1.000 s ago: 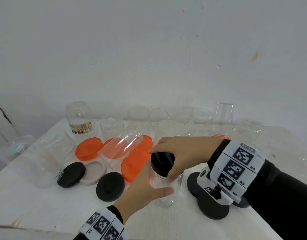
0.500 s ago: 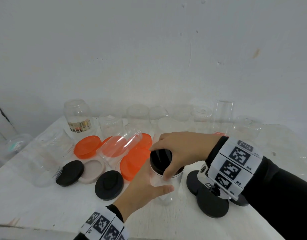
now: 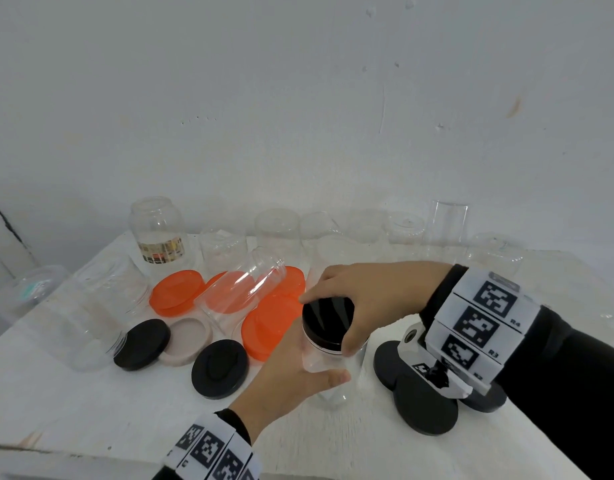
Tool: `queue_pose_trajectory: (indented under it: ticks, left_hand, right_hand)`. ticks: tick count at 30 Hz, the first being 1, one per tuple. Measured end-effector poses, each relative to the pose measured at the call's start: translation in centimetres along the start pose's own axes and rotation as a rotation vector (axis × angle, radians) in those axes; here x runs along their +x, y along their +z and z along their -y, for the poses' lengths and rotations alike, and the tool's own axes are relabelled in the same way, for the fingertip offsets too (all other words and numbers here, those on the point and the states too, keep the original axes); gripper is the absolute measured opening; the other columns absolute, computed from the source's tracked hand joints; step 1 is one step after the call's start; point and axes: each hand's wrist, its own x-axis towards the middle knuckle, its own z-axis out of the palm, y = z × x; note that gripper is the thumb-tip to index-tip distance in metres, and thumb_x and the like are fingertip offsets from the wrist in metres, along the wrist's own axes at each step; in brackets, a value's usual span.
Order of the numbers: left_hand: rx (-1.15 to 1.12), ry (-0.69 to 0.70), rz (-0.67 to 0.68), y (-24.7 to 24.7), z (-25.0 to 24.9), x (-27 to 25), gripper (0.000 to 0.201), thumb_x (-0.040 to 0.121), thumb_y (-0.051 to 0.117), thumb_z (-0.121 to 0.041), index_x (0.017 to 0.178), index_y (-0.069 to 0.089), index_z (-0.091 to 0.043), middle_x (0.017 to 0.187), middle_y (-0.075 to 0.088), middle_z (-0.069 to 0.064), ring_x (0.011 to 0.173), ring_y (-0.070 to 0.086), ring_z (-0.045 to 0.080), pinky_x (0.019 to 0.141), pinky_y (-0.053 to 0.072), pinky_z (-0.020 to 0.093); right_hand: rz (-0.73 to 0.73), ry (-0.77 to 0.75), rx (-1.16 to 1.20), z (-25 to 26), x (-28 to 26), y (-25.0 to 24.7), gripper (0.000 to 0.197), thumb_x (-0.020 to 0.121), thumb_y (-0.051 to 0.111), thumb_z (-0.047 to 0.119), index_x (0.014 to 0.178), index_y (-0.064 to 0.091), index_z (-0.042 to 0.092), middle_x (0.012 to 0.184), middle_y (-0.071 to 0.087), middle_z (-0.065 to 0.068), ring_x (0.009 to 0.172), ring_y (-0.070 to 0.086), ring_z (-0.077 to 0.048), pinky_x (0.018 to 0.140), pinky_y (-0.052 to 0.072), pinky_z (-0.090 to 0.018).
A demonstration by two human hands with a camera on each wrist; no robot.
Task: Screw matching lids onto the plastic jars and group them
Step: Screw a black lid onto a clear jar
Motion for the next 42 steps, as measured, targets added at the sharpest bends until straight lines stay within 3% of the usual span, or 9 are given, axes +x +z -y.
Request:
queue_pose_trajectory:
  ticks: [6,8,10,14,21,24,29,35,42]
  left_hand:
    - [-0.005,-0.004,-0.002,0.0,0.2,-0.1,0.078,0.071,0.082,-0.038,0.124,0.03,-0.06,0.123,0.044,-0.047,0.118,0.039,-0.022,0.085,0.032,-0.005]
    - [-0.006,-0.014,-0.004,-0.1,0.2,-0.1,0.078,0.071,0.083,-0.039,0.123,0.029,-0.061,0.122,0.043,-0.048,0.118,0.037,-0.025,0.084,0.031,-0.006]
    - [0.002,-0.015,0.0,0.0,0.2,-0.1,0.078,0.07,0.082,-0.039,0.123,0.03,-0.061,0.122,0.044,-0.048,0.118,0.038,-0.024,0.085,0.032,-0.006]
    - [0.008,-0.009,-0.012,0.1,0.2,0.0,0.08,0.07,0.083,-0.035,0.122,0.029,-0.06,0.123,0.045,-0.044,0.118,0.039,-0.022,0.088,0.033,-0.003]
    - [-0.008,-0.008,-0.02,0.2,0.0,-0.1,0.077,0.069,0.084,-0.032,0.121,0.033,-0.057,0.12,0.048,-0.041,0.115,0.042,-0.021,0.085,0.035,-0.003]
    - [-0.036,0.018,-0.011,0.2,-0.2,-0.2,0.079,0.07,0.083,-0.029,0.128,0.033,-0.052,0.126,0.05,-0.033,0.12,0.043,-0.016,0.089,0.035,-0.001]
    - [-0.051,0.037,0.002,0.1,-0.2,-0.3,0.081,0.074,0.082,-0.028,0.132,0.03,-0.054,0.131,0.044,-0.04,0.124,0.038,-0.018,0.09,0.033,-0.002]
    - [-0.029,0.02,-0.023,0.3,0.1,-0.3,0.08,0.072,0.083,-0.031,0.128,0.032,-0.053,0.127,0.048,-0.038,0.121,0.041,-0.017,0.089,0.035,0.001]
    - [-0.027,0.029,-0.026,0.3,0.0,-0.3,0.078,0.073,0.082,-0.029,0.128,0.032,-0.051,0.122,0.048,-0.04,0.119,0.043,-0.016,0.089,0.035,-0.001]
  right_hand:
    - [-0.154,0.147,-0.081,0.4,0.8,1.0,0.074,0.066,0.065,0.075,0.121,0.049,0.027,0.097,0.045,0.011,0.084,0.05,-0.01,0.062,0.04,-0.024]
    - [-0.173,0.19,-0.083,0.4,0.9,1.3,0.078,0.064,0.061,0.08,0.118,0.048,0.025,0.096,0.045,0.009,0.079,0.049,-0.008,0.059,0.038,-0.025]
    - [-0.113,0.185,-0.037,0.2,0.7,0.9,0.083,0.065,0.065,0.076,0.13,0.042,0.029,0.107,0.046,0.01,0.09,0.052,-0.011,0.07,0.045,-0.027]
    - [0.042,0.062,0.04,0.3,0.2,-0.1,0.092,0.072,0.08,0.041,0.144,0.024,0.047,0.129,0.035,0.012,0.117,0.041,-0.013,0.098,0.046,-0.036]
    - [0.019,0.018,-0.011,0.5,0.1,0.0,0.078,0.074,0.079,0.039,0.139,0.037,0.041,0.127,0.036,0.012,0.115,0.042,-0.014,0.095,0.047,-0.034]
    - [-0.015,0.057,-0.027,0.5,0.5,0.2,0.077,0.073,0.076,0.05,0.138,0.037,0.04,0.119,0.038,0.013,0.106,0.045,-0.014,0.087,0.047,-0.032]
    - [-0.13,0.178,-0.08,0.6,0.8,1.5,0.076,0.069,0.061,0.075,0.127,0.042,0.029,0.105,0.042,0.007,0.087,0.049,-0.014,0.065,0.04,-0.027]
    - [-0.012,0.025,0.031,0.5,-0.1,0.8,0.092,0.075,0.078,0.04,0.147,0.02,0.045,0.139,0.031,0.013,0.126,0.032,-0.013,0.104,0.04,-0.04]
    - [-0.024,-0.025,-0.006,0.4,0.0,0.7,0.071,0.08,0.074,0.04,0.14,0.037,0.043,0.137,0.035,0.014,0.127,0.031,-0.015,0.105,0.038,-0.041]
